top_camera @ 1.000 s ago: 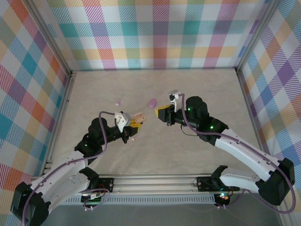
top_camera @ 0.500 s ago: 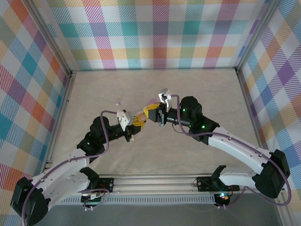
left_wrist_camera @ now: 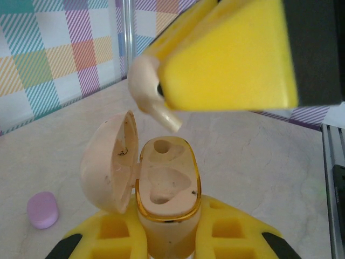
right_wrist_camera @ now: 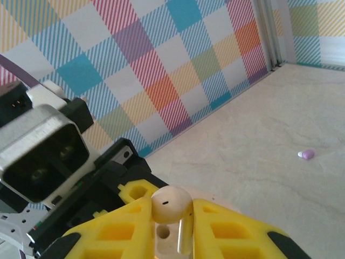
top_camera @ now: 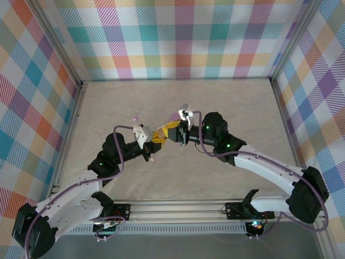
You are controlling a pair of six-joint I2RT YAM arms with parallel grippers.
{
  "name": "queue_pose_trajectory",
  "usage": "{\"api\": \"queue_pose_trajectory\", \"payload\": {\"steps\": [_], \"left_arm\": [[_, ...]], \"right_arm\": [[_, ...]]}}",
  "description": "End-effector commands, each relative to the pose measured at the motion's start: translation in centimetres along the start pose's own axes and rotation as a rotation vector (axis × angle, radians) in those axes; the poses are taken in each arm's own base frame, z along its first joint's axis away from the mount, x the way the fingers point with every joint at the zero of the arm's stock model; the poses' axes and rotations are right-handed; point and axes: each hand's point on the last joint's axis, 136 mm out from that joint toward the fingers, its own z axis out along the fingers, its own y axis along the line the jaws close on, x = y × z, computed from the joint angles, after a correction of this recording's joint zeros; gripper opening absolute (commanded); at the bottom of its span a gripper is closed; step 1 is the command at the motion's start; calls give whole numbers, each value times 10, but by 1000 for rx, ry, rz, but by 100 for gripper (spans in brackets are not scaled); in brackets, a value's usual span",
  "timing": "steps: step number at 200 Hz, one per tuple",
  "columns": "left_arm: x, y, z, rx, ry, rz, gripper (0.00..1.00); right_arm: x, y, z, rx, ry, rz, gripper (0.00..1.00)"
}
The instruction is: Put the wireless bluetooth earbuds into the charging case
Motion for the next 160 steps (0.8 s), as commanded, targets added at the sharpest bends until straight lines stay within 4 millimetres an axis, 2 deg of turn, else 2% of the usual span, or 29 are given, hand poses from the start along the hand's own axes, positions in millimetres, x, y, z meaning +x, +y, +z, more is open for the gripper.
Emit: {"api": "queue_pose_trajectory", "payload": {"steps": [1,160], "left_arm": [[-34,-10,-5,29,-93,24,0],[-42,-16,-15,35,-125,22,0]], "right_arm": [[-7,10,2,-50,-38,-47,22],[1,3,-1,-17,-46,-80,21]]}}
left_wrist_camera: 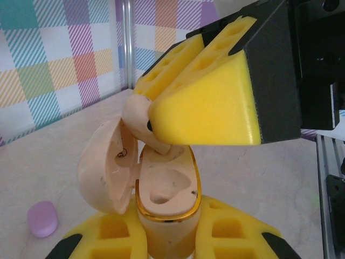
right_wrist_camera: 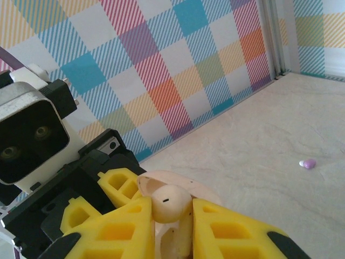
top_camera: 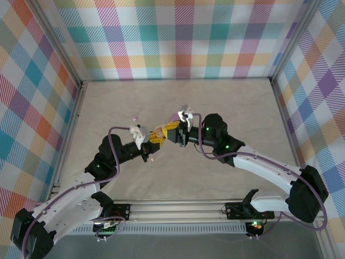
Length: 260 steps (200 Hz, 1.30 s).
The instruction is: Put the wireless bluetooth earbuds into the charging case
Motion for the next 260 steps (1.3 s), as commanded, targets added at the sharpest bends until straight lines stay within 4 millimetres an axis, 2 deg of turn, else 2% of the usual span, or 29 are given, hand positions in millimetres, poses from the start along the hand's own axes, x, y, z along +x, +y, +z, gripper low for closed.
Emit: {"api": "queue_pose_trajectory", "payload": {"steps": [1,138,260], "left_arm": [[-29,-11,-5,33,-86,22,0],[-41,-12,-9,32,-123,17,0],[-38,-13,-9,35,-111,14,0]], "right_arm": [[0,2,-3,-1,-22,-33,21],[13,9,-8,-43,3,-21,29],[7,14,-15,-37,19,21,31]]}}
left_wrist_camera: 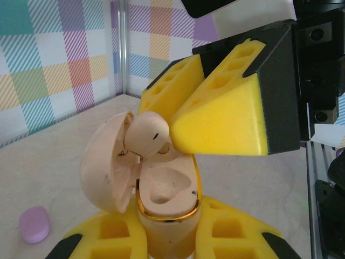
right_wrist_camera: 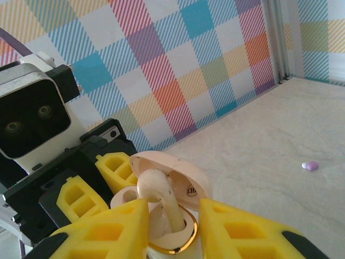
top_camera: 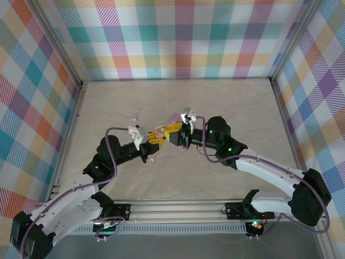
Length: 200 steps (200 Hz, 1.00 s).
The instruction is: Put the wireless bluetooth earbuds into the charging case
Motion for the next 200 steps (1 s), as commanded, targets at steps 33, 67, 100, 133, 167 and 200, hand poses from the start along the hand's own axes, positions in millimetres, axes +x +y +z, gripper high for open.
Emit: {"api": "queue_pose_trajectory", "payload": {"steps": [33,67,100,133,167,200], "left_arm": [[-26,-6,-3,11,-69,21,0],[-17,-4,-2,0,-36,18,0],[-11,-2,-1,-10,-11,19,0],[-6,0,1,-15,15,14,0],[-3,1,4,-14,33,13,0],[-2,0,4,-6,45,21,0]], "right_arm": [[2,2,-7,31,38,74,32],[-7,3,-14,63,43,99,33],[-17,2,-24,120,76,115,36],[-22,3,-25,151,160,93,43],[-16,6,-17,132,306,43,48],[-8,10,-14,89,433,-41,46]]}}
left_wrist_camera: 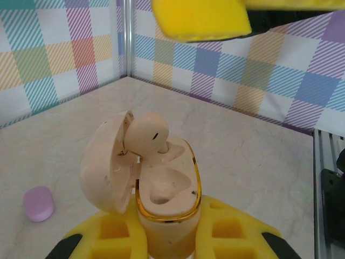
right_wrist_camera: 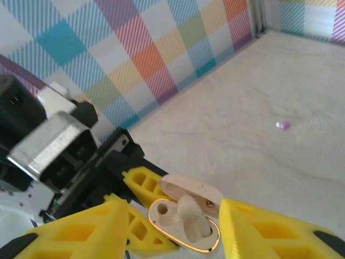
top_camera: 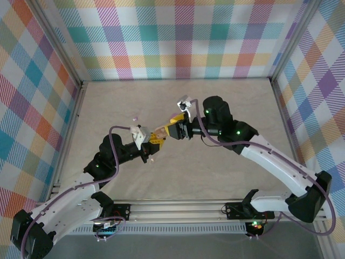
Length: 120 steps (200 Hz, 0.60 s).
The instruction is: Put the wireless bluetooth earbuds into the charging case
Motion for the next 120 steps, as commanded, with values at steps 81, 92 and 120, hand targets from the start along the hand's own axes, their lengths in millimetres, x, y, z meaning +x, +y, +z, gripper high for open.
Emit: {"api": "queue_pose_trajectory", "payload": {"steps": [81,92,120], "left_arm": [[-15,-18,0,91,6,45,0],[-15,-19,1,99,9,45,0],[-15,-22,3,120,18,41,0]], "right_arm": [[21,6,-6,-35,293,-220,50],[21,7,-6,-43,306,-224,51],[20,11,-7,-67,327,-232,50]]}}
